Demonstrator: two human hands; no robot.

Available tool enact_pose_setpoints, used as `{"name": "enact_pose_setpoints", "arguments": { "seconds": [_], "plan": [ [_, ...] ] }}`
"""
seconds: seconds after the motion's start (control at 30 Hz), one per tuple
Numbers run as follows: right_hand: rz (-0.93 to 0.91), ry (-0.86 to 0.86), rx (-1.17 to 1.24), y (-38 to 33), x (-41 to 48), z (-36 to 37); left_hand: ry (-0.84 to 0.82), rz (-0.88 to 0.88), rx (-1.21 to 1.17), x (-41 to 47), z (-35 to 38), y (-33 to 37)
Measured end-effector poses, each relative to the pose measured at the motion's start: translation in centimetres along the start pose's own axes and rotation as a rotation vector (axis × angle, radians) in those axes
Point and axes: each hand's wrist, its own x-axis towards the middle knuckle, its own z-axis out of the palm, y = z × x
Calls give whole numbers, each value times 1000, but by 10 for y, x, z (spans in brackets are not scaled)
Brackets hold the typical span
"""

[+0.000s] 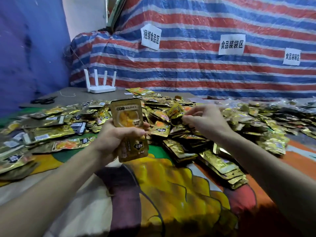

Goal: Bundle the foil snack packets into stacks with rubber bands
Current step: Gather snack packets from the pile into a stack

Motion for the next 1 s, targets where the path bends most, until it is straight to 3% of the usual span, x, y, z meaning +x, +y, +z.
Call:
{"name": "enact_pose_setpoints", "arguments": {
  "seconds": [0.13, 0.33, 0.53, 0.77, 0.87, 1.0],
  "plan": [
    [-67, -148, 46, -21, 8, 83, 86, -151, -38, 4, -23, -5],
    [-99, -164, 112, -30, 13, 164, 184, -225, -31, 3, -51, -22],
    [-149, -312, 292, -14, 13, 168, 245, -238, -15, 9, -70, -18],
    [-82, -507, 396, -4, 11, 164, 252, -272, -48, 12, -71, -24],
    [-5, -571, 611, -6, 11, 163, 231, -319, -115, 14, -77, -23],
    [142, -622, 1084, -13, 9, 161, 189, -355, -163, 11, -77, -24]
  ]
}}
